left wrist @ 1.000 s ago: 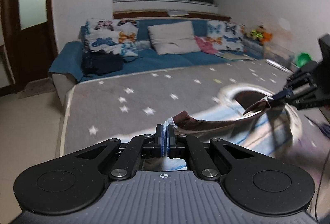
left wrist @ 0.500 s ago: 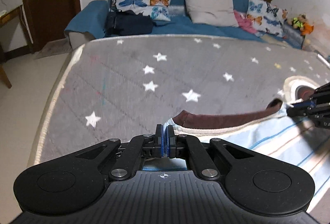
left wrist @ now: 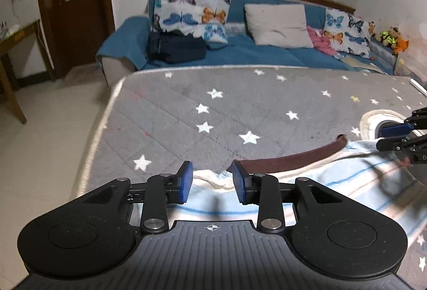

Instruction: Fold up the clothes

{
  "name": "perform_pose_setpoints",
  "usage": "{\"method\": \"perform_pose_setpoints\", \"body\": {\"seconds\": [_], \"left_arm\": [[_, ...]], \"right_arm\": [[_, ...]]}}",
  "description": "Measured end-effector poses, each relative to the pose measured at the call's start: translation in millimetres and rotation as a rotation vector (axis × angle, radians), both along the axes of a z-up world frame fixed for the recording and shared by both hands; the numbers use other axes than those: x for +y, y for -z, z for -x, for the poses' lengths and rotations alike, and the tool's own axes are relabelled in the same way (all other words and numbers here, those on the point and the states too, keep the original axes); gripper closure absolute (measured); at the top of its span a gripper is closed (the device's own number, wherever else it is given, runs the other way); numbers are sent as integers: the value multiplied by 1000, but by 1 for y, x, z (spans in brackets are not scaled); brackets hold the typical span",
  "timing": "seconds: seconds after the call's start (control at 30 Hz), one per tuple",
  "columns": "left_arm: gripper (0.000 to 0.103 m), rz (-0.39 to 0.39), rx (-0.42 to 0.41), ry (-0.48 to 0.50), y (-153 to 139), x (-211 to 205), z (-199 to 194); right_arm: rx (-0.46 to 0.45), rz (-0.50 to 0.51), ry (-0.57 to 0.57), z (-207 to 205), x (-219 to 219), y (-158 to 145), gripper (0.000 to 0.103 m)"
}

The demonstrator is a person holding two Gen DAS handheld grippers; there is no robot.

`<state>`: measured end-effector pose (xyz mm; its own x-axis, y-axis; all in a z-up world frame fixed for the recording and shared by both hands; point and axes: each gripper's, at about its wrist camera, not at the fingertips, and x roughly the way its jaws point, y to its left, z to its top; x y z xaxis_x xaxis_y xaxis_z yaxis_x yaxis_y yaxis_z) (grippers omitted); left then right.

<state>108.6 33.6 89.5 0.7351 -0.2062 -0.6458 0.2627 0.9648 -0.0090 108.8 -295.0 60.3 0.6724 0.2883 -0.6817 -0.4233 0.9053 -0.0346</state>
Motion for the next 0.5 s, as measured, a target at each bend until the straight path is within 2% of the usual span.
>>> {"method": "perform_pose_setpoints", "body": {"seconds": [0.17, 0.3, 0.33, 0.5], "left_arm": [[68, -7, -5, 68, 4, -7, 44], [68, -38, 35, 79, 24, -10, 57], [68, -42, 60, 69, 34, -9, 59], [68, -21, 111, 30, 48, -1, 59]], "right_arm": [[15, -77, 0, 27, -4, 0, 70], [48, -80, 0, 44, -4, 14, 70], [59, -81, 6, 45, -5, 18, 70], [90, -94, 49, 51, -16, 31, 68]]}}
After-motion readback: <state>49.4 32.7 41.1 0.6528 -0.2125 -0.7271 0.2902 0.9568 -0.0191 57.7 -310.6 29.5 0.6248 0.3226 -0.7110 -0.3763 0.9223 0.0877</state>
